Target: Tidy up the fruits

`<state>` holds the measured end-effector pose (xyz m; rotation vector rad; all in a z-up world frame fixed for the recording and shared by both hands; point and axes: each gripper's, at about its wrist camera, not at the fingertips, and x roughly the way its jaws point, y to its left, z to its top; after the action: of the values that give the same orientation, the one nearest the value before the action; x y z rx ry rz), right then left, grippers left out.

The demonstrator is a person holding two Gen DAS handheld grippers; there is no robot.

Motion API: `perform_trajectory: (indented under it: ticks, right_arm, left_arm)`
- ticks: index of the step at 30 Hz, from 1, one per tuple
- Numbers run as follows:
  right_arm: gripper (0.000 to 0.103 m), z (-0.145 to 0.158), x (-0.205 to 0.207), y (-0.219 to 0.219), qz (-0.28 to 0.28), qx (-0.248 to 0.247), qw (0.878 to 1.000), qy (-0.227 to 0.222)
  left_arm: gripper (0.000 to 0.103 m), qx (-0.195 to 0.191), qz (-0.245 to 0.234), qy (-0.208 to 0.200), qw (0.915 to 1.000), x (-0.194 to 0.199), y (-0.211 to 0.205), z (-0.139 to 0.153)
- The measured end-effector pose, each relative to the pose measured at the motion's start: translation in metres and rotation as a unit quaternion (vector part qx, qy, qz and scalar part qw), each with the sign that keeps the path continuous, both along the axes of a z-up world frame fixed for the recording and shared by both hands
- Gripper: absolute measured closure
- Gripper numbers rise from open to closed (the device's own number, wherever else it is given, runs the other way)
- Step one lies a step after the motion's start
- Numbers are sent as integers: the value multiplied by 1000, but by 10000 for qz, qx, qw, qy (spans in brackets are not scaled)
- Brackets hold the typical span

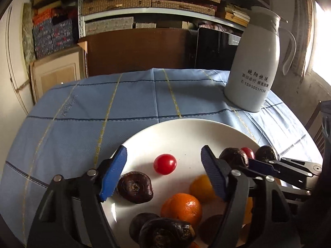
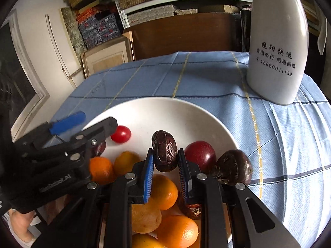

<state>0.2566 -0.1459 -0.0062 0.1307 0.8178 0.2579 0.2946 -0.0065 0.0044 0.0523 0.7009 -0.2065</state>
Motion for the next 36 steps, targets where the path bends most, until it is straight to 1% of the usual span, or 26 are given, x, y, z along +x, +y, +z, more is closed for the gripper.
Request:
perform_trajectory:
  ticks: [2, 5, 6, 10, 13, 17, 20, 23, 28, 29, 31, 33, 34, 35, 36]
  right_arm:
    - [78, 0, -2, 1, 6, -20, 10000, -30]
    - [75, 4, -8, 2, 0, -133, 9998, -147]
    - [74, 6, -9, 2, -13, -151, 9997, -182]
    - [66, 16, -20, -3, -98, -149, 9993, -319]
    - [63, 21, -30, -6, -127, -133, 9990, -409]
    - [53, 30, -53, -8, -178, -124, 9979, -603]
    - [44, 35, -69, -10, -243, -140, 9968, -745]
    - [42, 37, -88, -10, -238, -189, 9957, -880]
    - [41, 39, -123, -11, -201, -120, 9940, -1072]
    - [39, 39, -133, -11, -205, -97, 9932, -1141]
    - [30, 37, -153, -13, -239, -49, 9914, -1289]
    - [12, 35, -164, -15, -257, -55, 9901, -1377]
    - [7, 34, -171, -15, -286, -103, 9894, -1423]
    - [3, 34, -179, -15, -380, -225, 9875, -1512]
    - [3, 34, -185, -15, -473, -348, 9861, -1557]
  left_arm:
    - [29, 32, -34, -48, 10000, -2, -3, 1]
    - [18, 45, 8, -206, 9998, -8, -4, 5]
    - [17, 54, 35, -265, 9996, -10, -4, 7]
    - [16, 33, 91, -400, 9992, -20, -2, 16]
    - [13, 128, 153, -536, 9984, -32, -3, 24]
    - [9, 223, 197, -734, 9969, -52, -8, 38]
    - [5, 292, 248, -835, 9958, -72, -10, 44]
    - [5, 172, 326, -824, 9959, -94, -3, 45]
    - [5, -55, 569, -753, 9955, -125, 16, 40]
    - [5, -93, 648, -760, 9950, -133, 20, 39]
    - [5, -150, 763, -744, 9942, -145, 27, 34]
    - [5, -174, 816, -730, 9938, -156, 30, 29]
    - [5, -205, 794, -683, 9943, -163, 31, 24]
    - [5, -235, 750, -635, 9949, -166, 32, 21]
    - [5, -258, 702, -557, 9956, -170, 33, 18]
